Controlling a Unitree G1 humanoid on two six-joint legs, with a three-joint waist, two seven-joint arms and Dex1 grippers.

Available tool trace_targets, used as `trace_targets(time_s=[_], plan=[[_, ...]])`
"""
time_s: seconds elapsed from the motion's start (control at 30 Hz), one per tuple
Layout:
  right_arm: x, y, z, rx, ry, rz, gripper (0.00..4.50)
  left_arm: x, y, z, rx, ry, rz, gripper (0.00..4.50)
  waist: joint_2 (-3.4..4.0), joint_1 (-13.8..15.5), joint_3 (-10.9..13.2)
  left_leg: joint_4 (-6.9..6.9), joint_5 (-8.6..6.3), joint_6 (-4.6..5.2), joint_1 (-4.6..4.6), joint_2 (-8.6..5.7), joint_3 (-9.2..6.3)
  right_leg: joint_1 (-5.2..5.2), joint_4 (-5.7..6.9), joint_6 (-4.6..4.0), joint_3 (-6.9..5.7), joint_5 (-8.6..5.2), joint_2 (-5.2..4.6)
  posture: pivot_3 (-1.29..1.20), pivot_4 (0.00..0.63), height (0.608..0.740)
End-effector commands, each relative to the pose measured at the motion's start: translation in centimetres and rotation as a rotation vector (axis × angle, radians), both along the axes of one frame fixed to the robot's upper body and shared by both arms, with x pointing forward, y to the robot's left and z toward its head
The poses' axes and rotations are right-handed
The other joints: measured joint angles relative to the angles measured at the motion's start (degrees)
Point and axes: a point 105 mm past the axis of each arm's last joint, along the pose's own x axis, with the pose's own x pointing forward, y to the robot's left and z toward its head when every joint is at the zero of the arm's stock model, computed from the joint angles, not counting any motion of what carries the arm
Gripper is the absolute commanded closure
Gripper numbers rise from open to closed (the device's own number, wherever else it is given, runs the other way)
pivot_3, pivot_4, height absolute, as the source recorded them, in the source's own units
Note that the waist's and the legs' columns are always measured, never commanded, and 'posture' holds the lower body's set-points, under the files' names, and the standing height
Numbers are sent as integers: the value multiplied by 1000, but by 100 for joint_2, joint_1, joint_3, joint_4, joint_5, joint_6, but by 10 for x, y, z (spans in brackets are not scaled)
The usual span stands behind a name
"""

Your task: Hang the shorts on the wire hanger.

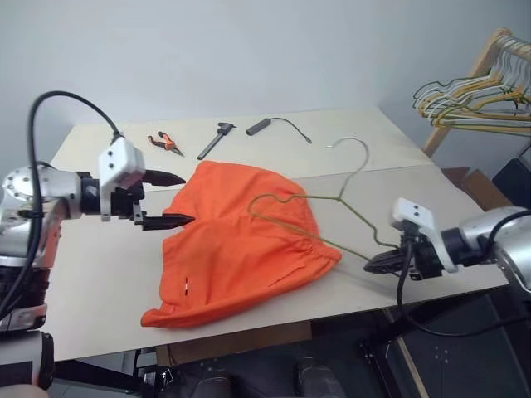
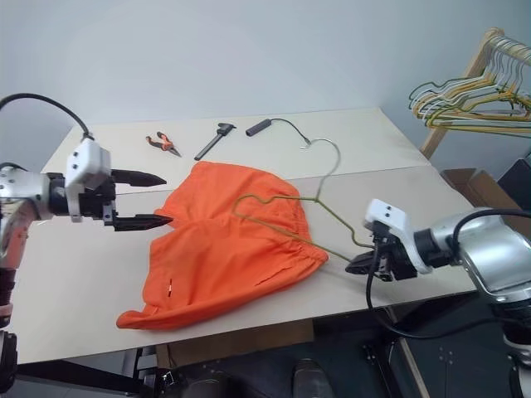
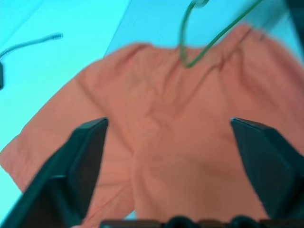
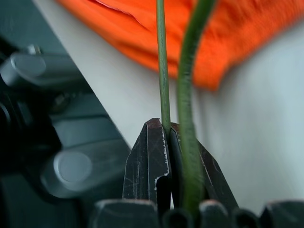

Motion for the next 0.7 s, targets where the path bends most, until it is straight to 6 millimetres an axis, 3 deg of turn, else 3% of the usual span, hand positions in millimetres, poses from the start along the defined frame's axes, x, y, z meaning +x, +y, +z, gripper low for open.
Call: trace_targets(time_s=[0.03, 0.2, 0.5, 0.7], plan=[[6, -31, -3, 32, 119, -277, 4500, -25, -15, 15, -55, -77, -90, 17, -1, 12, 1, -2, 0, 0, 4, 1, 0, 1, -2, 0, 1, 0, 1, -3, 51, 740], [0, -51, -19, 69, 371, -486, 4500, -51, -25, 7, -40, -37, -157, 17, 2, 78, 7, -6, 0, 0, 9, 0, 4, 2, -1, -6, 10, -1, 5, 28, 68, 740], [-23, -41, -27, 107, 534, -407, 4500, -61, -24, 7, -21, -21, -150, 17, 2, 274, 24, -10, -5, 9, 9, 0, 3, 4, -17, -6, 11, -6, 7, 52, 82, 740], [-20, -37, -9, 222, 517, -391, 4500, -62, -26, 5, -17, -20, -151, 17, 1, 301, 42, -10, -6, 10, 7, 1, 3, 5, -26, -6, 9, -6, 8, 53, 85, 740]])
